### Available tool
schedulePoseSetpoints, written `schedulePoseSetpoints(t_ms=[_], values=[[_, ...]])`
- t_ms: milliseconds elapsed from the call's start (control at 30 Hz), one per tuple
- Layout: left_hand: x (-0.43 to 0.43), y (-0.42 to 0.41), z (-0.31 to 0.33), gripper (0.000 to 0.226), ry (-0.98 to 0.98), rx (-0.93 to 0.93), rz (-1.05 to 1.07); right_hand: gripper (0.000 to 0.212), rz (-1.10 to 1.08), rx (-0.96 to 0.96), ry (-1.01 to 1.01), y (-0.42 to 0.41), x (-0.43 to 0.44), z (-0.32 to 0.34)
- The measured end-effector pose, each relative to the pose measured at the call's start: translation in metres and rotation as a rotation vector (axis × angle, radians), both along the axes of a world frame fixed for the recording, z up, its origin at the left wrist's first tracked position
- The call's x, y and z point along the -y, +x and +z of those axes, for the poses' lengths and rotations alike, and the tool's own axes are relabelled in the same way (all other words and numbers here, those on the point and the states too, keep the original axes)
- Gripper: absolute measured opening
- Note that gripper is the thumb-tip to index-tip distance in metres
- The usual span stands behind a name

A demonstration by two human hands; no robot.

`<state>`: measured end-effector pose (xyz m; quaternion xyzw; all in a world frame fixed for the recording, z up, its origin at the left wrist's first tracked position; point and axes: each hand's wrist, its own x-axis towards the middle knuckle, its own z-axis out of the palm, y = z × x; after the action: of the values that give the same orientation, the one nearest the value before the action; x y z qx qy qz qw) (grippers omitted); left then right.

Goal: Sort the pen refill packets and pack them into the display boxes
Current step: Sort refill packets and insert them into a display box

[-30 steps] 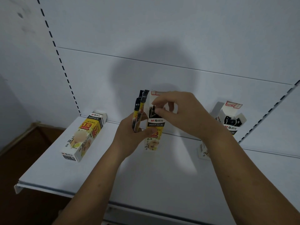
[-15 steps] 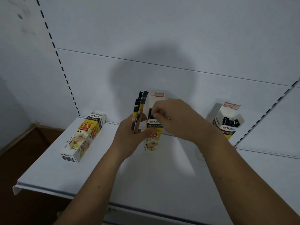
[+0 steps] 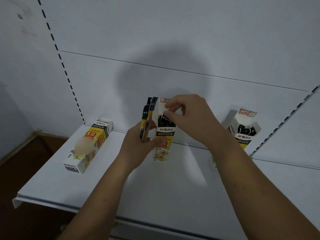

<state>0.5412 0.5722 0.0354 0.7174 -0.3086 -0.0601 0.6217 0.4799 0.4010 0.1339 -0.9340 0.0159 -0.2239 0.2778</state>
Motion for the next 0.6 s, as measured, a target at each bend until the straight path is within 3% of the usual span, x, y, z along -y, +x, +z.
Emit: schedulePoseSetpoints(t_ms=[100, 300, 433, 600], values=[[0.000, 0.001, 0.000, 0.031, 0.016, -0.001, 0.019, 0.009, 0.012, -0.020, -0.034, 0.001, -0.003, 0.003], [0.000, 0.002, 0.000, 0.028, 0.023, -0.017, 0.045, 0.014, -0.008, -0.229, -0.232, 0.008, -0.007, -0.001], [0.000, 0.004, 0.000, 0.026, 0.018, -0.028, 0.028, 0.018, 0.015, -0.154, -0.158, 0.003, -0.007, 0.006], [0.001, 0.005, 0.000, 0.026, 0.034, -0.019, 0.030, 0.031, 0.006, -0.248, -0.372, 0.002, -0.012, 0.000]])
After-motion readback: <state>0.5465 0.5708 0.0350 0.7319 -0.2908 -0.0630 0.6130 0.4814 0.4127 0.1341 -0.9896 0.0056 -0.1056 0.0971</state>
